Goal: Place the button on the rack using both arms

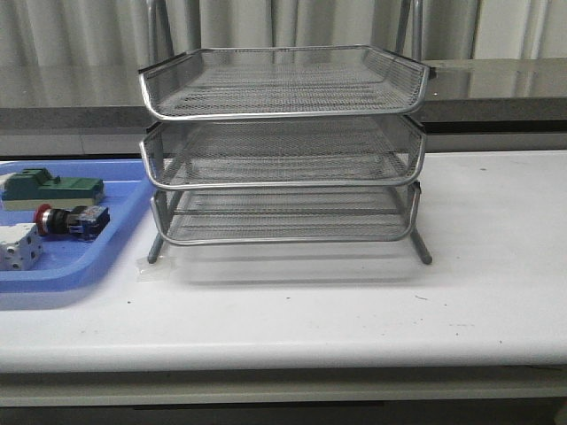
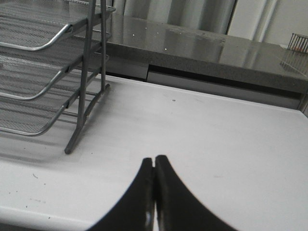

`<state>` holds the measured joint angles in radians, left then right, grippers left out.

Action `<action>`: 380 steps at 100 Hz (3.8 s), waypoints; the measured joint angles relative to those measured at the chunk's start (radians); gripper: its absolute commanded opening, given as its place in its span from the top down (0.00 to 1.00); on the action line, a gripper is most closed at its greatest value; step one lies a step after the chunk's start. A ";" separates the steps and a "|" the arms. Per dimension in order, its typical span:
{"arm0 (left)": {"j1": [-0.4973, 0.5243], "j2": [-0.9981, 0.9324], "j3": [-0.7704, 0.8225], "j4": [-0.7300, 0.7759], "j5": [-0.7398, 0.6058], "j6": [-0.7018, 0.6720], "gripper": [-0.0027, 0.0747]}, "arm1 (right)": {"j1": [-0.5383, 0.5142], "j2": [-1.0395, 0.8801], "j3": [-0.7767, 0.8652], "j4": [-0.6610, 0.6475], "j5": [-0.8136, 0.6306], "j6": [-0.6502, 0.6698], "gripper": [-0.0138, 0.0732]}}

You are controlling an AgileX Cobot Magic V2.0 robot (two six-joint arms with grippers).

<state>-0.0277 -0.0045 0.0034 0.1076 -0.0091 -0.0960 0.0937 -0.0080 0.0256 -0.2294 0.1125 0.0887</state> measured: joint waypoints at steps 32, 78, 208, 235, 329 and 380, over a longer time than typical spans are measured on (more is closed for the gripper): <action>0.000 0.000 0.000 0.000 0.000 0.000 0.99 | 0.000 0.000 -0.037 0.060 -0.074 -0.001 0.91; 0.000 0.000 0.000 0.000 0.000 0.000 0.99 | 0.000 0.372 -0.500 0.289 0.459 -0.002 0.91; 0.000 0.000 0.000 0.000 0.000 0.000 0.99 | 0.004 1.156 -0.651 1.182 0.325 -0.374 0.31; 0.000 0.000 0.000 0.000 0.000 0.000 0.99 | 0.004 1.334 -0.651 1.723 0.348 -0.895 0.31; 0.000 0.000 0.000 0.000 0.000 0.000 0.99 | 0.004 1.720 -0.827 2.026 0.562 -1.198 0.48; 0.000 0.000 0.000 0.000 0.000 0.000 0.99 | 0.004 1.723 -0.827 1.987 0.551 -1.197 0.84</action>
<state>-0.0277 -0.0045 0.0034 0.1076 -0.0091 -0.0960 0.0974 1.7146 -0.8012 1.7573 0.6637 -1.1079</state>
